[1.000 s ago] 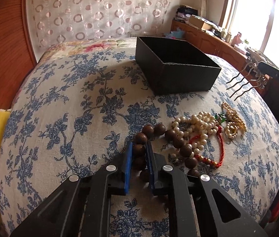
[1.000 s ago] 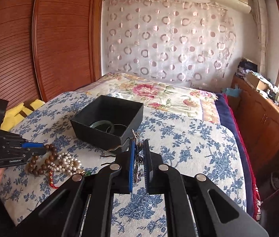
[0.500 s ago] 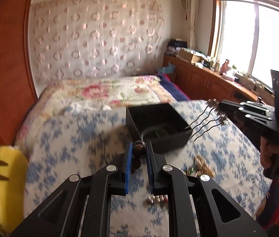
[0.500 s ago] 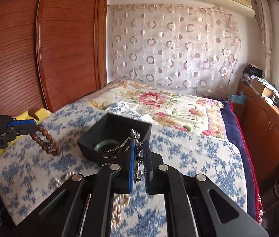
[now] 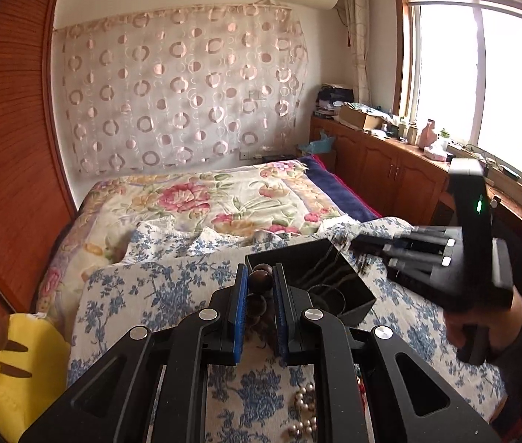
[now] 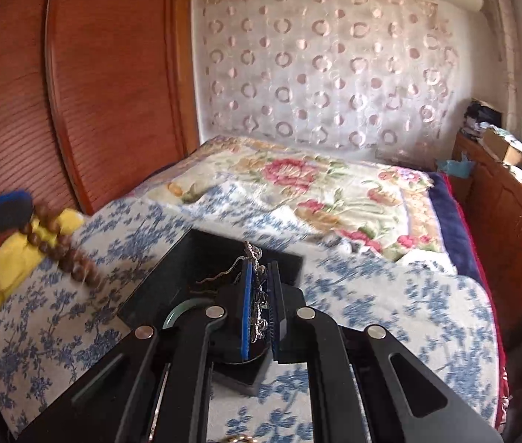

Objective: Organize jewelry
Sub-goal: 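Release earrings into box with right tool while left tool releases beads inside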

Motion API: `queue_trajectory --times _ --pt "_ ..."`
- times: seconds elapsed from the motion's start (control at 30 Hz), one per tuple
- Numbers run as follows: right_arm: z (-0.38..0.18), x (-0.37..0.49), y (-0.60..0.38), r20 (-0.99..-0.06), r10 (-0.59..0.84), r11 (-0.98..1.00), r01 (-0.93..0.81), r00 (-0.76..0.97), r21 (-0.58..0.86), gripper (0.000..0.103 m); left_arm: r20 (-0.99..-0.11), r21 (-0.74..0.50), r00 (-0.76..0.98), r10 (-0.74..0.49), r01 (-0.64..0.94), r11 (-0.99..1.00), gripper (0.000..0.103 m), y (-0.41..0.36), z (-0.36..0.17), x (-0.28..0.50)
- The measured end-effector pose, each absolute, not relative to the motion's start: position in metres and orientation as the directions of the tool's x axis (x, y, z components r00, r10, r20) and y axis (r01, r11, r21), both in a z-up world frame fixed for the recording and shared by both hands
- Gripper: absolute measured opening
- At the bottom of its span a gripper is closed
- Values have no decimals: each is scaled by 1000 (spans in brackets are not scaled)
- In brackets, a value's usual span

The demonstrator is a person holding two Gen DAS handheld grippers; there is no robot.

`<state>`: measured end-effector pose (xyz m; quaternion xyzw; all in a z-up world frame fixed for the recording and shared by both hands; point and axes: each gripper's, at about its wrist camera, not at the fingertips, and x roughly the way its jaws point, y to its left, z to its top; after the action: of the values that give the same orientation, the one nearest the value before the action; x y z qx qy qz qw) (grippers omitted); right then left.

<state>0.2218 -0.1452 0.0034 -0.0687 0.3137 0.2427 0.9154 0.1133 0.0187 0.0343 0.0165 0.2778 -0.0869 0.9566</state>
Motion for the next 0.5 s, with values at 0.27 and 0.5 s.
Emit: queue_trajectory --times 0.27,0.5 --pt "-18 221 -134 -657 397 860 -510 641 22 12 -542 -12 825 -162 185 983 12 11 36 131" --pt "-15 215 -149 -656 408 858 -512 634 39 13 -544 -3 819 -179 212 977 12 -6 39 147"
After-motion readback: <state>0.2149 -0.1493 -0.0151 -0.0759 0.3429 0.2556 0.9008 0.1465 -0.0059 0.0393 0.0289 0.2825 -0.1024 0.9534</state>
